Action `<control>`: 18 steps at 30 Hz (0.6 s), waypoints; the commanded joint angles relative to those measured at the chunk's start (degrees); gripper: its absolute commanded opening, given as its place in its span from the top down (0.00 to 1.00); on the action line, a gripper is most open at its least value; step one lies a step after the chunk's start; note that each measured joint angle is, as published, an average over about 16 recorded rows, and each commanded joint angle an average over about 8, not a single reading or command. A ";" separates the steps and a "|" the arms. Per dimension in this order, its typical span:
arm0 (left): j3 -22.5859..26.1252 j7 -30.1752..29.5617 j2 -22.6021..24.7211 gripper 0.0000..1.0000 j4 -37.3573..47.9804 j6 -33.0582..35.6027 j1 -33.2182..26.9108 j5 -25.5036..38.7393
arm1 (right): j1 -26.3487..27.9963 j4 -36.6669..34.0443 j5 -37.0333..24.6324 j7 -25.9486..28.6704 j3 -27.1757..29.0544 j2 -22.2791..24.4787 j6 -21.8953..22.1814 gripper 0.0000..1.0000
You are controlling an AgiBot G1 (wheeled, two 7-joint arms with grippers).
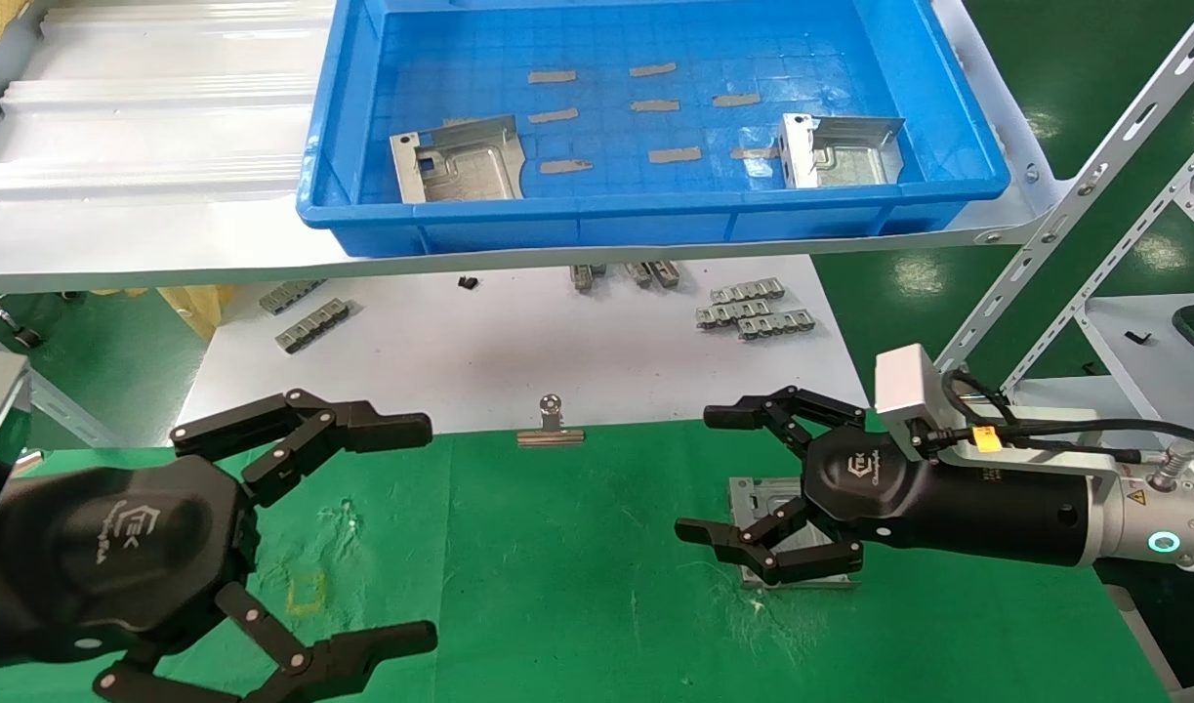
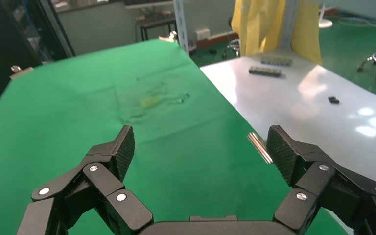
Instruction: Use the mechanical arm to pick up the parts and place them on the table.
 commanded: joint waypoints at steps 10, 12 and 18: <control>0.01 0.01 0.00 0.00 0.00 0.00 0.00 -0.01 | -5.01 11.49 0.06 6.21 7.46 3.31 1.12 0.00; 0.01 0.01 0.00 0.00 0.00 0.00 -0.01 -0.01 | -5.92 13.57 0.07 7.33 8.80 3.91 1.32 0.00; 0.02 0.01 -0.01 0.00 0.00 0.00 -0.01 -0.01 | -8.65 19.82 0.10 10.72 12.86 5.71 1.93 0.00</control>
